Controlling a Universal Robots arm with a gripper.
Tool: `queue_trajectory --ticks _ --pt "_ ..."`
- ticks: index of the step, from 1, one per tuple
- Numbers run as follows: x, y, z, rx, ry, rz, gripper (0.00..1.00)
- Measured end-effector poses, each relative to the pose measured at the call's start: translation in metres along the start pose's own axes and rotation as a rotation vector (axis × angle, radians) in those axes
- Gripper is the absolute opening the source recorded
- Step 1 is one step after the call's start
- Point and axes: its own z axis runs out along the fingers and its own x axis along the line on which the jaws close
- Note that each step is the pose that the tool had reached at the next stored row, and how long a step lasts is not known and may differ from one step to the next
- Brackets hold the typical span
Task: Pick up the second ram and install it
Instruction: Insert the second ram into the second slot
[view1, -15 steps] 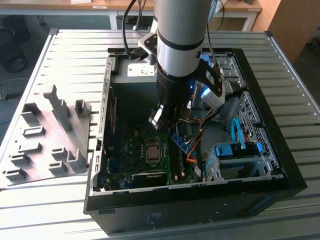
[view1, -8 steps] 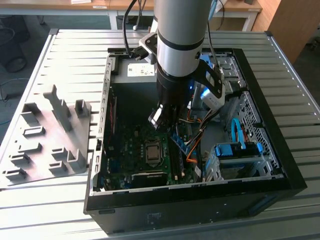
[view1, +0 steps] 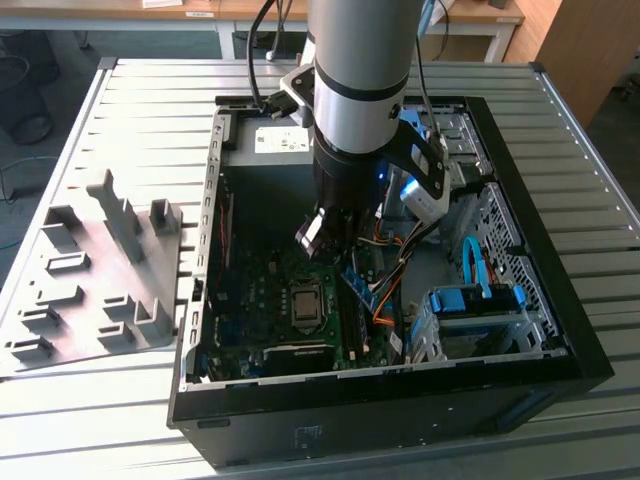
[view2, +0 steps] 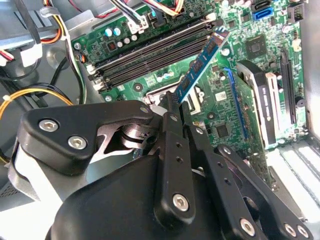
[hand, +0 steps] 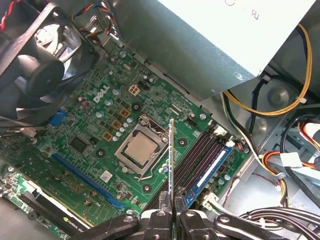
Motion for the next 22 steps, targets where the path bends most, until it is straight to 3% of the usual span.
queue_trajectory --ticks 22 --pt "0.0 0.0 0.0003 0.0026 -0.0008 0.081 0.14"
